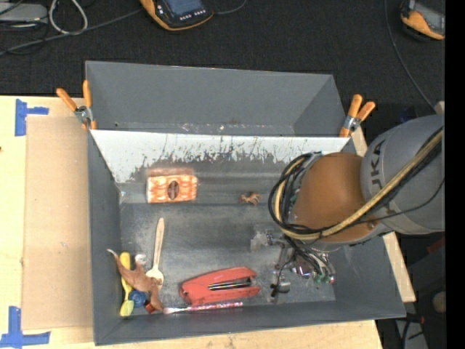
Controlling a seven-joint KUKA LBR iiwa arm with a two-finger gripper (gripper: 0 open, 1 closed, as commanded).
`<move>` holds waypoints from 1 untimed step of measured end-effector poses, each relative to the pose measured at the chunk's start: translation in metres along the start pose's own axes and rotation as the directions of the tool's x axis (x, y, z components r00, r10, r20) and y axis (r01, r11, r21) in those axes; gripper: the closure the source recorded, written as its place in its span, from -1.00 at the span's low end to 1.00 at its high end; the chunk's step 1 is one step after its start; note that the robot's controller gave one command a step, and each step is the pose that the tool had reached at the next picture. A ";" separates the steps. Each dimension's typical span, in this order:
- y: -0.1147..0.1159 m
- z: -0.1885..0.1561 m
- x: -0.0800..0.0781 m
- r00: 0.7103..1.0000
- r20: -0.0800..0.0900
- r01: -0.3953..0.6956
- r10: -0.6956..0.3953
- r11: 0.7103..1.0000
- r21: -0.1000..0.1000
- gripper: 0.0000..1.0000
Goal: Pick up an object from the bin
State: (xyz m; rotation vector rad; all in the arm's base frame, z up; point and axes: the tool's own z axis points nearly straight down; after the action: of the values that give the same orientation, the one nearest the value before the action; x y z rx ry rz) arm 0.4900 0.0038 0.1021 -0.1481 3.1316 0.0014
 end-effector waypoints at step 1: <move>0.071 0.024 -0.009 0.999 -0.001 0.040 -0.040 0.999 0.000 -1.00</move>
Offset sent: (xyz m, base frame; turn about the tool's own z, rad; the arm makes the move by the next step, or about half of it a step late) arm -0.0028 0.0594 -0.0143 0.0492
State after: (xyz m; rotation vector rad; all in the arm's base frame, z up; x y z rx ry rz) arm 0.4924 0.0752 0.0781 -0.2102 3.1287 0.0006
